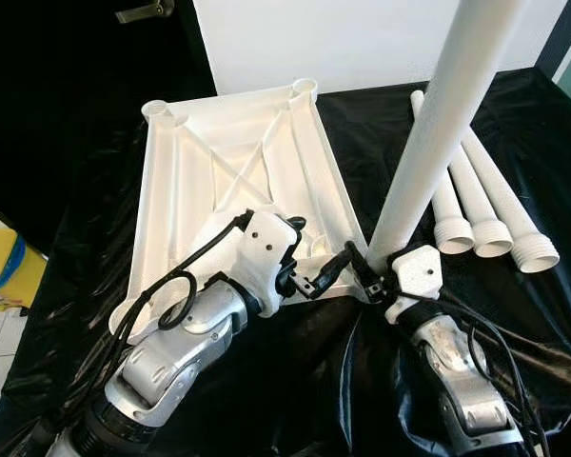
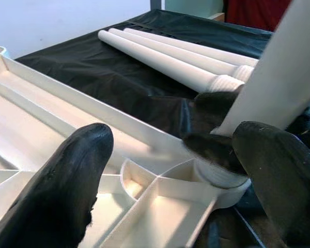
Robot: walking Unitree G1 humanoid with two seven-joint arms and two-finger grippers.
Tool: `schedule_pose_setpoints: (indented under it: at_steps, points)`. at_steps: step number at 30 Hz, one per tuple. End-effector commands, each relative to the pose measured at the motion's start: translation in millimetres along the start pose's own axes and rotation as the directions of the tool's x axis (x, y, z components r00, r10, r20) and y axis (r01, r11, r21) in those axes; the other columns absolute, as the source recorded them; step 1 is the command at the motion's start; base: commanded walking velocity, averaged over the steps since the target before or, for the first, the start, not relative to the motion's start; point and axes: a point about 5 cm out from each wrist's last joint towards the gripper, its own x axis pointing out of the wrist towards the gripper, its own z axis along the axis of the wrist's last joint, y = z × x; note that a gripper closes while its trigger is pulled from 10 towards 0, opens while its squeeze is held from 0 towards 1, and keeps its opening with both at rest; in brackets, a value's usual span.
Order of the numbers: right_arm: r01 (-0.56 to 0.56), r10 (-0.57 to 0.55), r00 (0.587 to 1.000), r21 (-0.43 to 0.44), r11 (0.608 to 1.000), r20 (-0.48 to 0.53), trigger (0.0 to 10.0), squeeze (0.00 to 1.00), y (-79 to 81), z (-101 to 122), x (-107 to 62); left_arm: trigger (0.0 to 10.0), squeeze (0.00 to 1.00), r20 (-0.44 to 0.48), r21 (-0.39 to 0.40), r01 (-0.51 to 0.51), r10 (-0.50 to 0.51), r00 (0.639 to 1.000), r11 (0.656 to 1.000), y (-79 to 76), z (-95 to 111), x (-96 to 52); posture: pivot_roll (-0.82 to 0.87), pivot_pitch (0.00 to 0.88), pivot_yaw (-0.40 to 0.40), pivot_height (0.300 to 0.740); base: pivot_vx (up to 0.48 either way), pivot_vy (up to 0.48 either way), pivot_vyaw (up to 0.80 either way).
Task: Building children table
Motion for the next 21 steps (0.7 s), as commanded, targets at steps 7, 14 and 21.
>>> schedule_pose_setpoints:
  at_steps: [7,14,21]
  points:
    - [0.088,-0.075,0.982,-0.070,0.994,0.174,10.0,0.00,-12.3,40,12.0,10.0,0.00,0.015,-0.006,0.157,-0.157,0.988,0.988,4.6,4,-2.2,-0.06,0.132,0.071,0.740,0.000,0.000,0.00]
    - [0.047,-0.049,0.998,0.086,0.995,0.024,10.0,0.00,-21.4,28,22.5,10.0,1.00,0.049,-0.026,0.158,-0.157,0.986,0.987,10.4,11,-2.1,-0.06,0.116,0.059,0.740,0.000,0.000,0.00]
    - [-0.019,0.020,0.998,0.005,1.000,-0.052,10.0,0.00,-45.4,24,37.8,10.0,0.00,0.098,0.069,0.242,-0.248,0.964,0.968,3.4,25,8.1,-0.06,0.089,0.034,0.740,0.000,0.000,0.00]
